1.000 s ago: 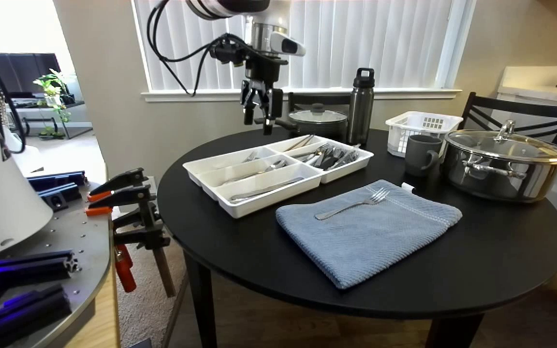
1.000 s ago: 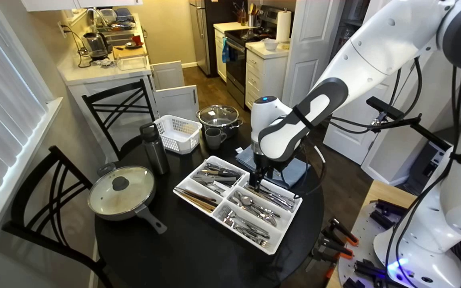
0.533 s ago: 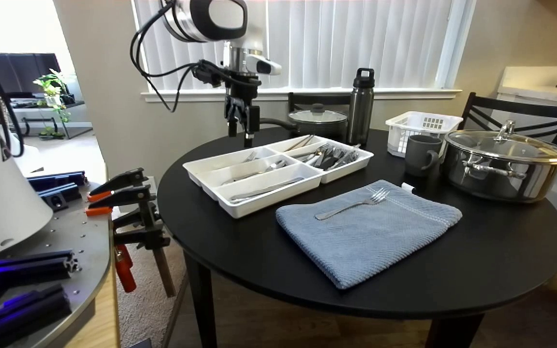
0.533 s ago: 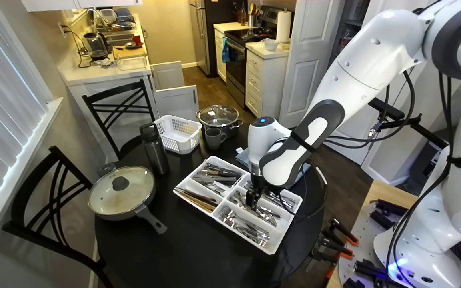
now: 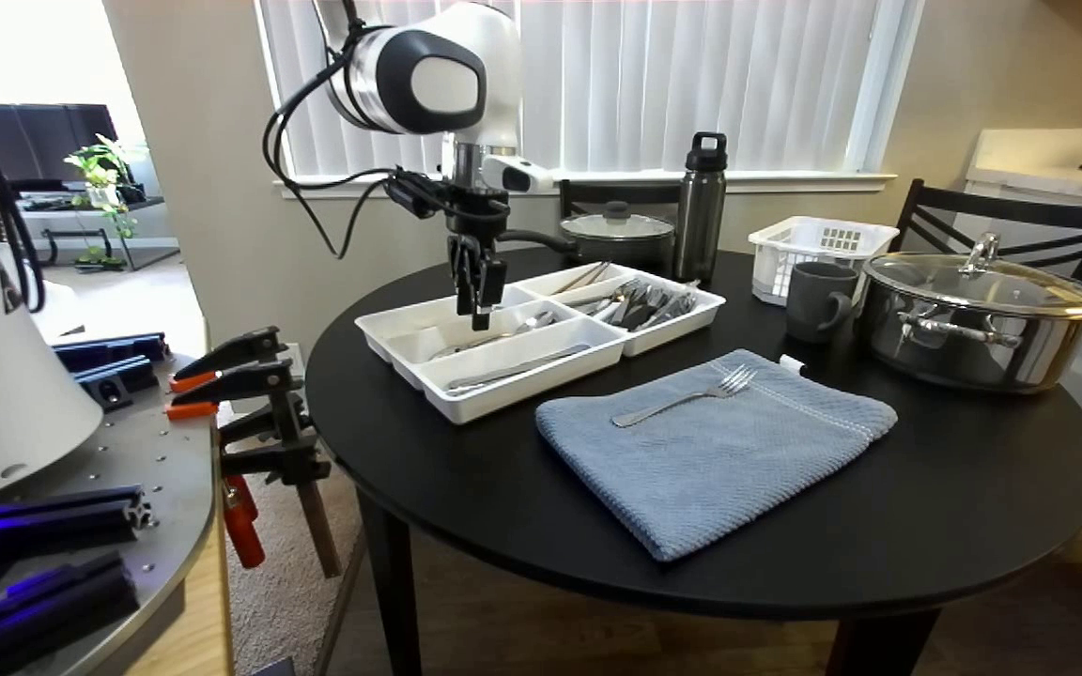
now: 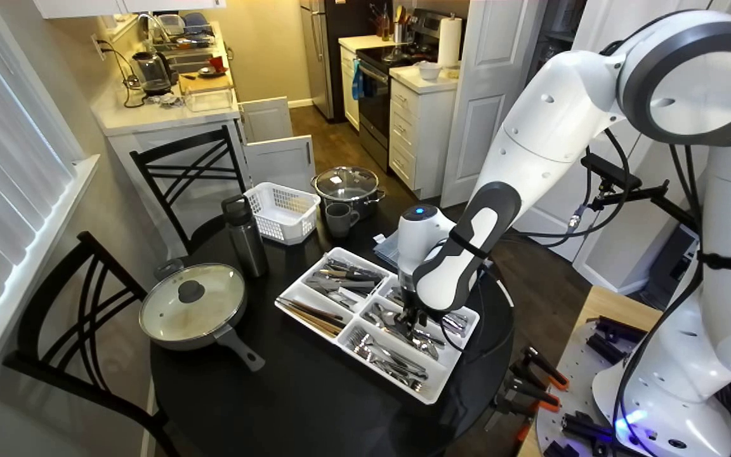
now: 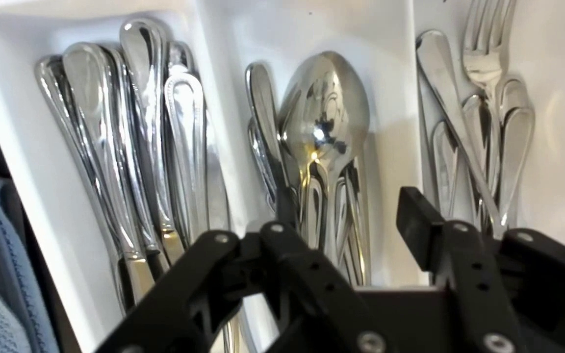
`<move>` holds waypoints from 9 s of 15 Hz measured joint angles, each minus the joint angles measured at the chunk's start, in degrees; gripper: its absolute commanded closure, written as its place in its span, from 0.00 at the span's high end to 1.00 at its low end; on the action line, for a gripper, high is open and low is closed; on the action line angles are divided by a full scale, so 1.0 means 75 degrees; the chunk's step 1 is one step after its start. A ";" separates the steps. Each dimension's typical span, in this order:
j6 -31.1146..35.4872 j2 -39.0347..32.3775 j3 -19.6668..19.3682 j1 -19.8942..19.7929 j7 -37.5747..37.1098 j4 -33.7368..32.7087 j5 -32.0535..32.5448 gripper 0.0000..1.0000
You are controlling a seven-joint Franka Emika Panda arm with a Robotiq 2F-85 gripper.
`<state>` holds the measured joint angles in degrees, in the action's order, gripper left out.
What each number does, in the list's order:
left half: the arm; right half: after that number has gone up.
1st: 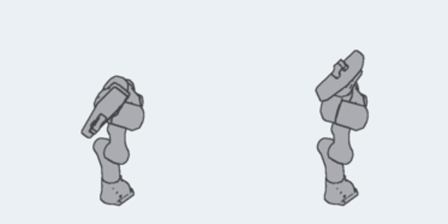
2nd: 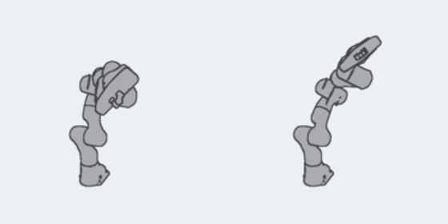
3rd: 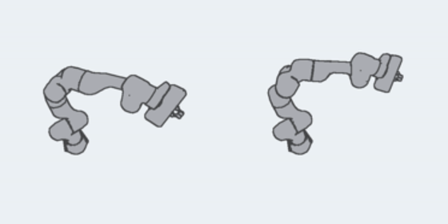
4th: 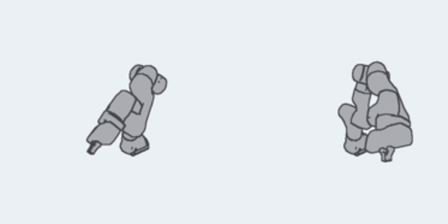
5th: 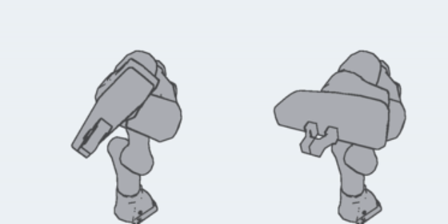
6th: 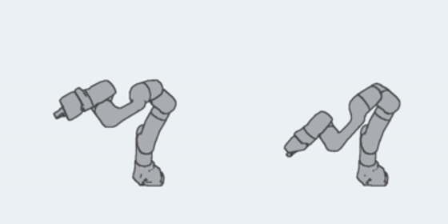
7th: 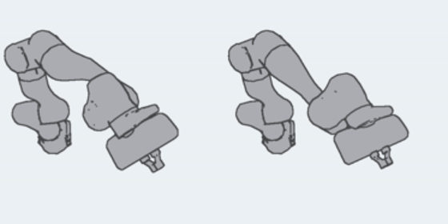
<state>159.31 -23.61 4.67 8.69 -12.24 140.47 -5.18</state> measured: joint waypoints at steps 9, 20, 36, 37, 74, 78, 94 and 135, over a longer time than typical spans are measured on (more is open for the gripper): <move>0.0128 -0.0760 -0.0151 0.0001 -0.0065 -0.0427 0.0000 0.60; 0.0127 -0.1061 -0.0124 0.0083 -0.0053 -0.1119 0.0062 0.33; 0.0162 -0.1286 -0.0211 -0.0092 0.0229 -0.1226 0.0200 0.00; 0.0168 -0.1287 -0.0166 -0.0156 0.0245 -0.1225 0.0196 0.00; 0.0516 -0.1469 0.1230 -0.1547 0.0971 -0.1383 -0.0726 0.21; 0.0516 -0.1546 0.1231 -0.1547 0.0971 -0.1475 -0.0726 0.33; 0.0512 -0.1813 0.1244 -0.1542 0.0972 -0.1673 -0.0725 0.02; -0.1135 -0.2478 -0.2630 -0.1127 -0.0583 -0.3866 0.2744 0.02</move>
<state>150.80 -42.19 -15.05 0.24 -16.61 111.48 15.39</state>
